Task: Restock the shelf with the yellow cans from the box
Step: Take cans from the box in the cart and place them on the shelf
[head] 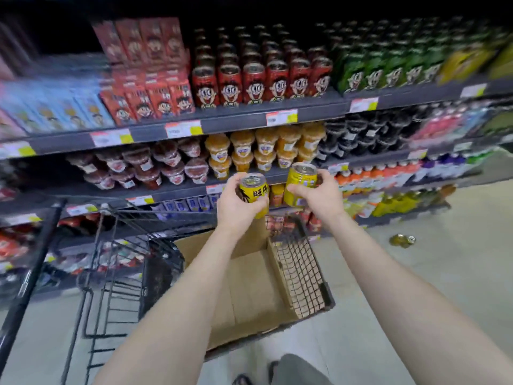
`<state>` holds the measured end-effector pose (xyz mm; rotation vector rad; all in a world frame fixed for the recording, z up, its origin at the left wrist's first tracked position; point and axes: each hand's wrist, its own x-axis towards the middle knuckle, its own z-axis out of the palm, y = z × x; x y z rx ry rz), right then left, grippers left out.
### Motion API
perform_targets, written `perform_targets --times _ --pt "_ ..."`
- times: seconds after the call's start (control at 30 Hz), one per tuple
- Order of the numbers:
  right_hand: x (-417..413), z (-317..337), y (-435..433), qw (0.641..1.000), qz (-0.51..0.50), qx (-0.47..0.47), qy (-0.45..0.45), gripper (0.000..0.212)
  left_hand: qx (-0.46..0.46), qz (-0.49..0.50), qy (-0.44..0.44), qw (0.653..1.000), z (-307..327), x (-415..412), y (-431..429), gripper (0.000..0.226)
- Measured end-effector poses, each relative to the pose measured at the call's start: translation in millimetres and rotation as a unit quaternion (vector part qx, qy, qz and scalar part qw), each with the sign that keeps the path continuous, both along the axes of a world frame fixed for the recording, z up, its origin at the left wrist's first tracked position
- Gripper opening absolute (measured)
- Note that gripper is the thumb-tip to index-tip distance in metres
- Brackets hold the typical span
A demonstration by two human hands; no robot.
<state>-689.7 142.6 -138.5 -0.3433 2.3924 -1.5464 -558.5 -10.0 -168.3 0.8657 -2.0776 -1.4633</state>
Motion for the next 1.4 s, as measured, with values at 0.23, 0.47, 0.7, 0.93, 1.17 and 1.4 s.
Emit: perform_targets --times 0.23,0.47,0.7,0.93,1.17,1.4 --pt "-85 58 79 0.997 -0.036 -0.033 0.053 0.054 -0.067 -0.055 0.032 0.996 63 -93 66 0.078" --pt "-196 81 176 0.996 -0.008 -0.033 0.078 0.051 -0.099 -0.067 0.027 0.992 91 -205 163 0.086" --pt "-289 103 262 0.995 0.031 -0.037 0.090 0.052 -0.097 -0.059 0.027 0.993 118 -293 253 0.082" --pt "-360 128 312 0.993 0.021 -0.060 0.099 0.049 -0.098 -0.043 0.047 0.993 152 -368 294 0.082" --pt "-425 144 334 0.991 0.011 -0.079 0.112 0.052 -0.104 -0.053 0.064 0.991 155 -454 303 0.089" --pt "-511 154 336 0.989 -0.014 -0.058 0.134 0.051 -0.111 -0.087 0.091 0.986 153 -550 301 0.088"
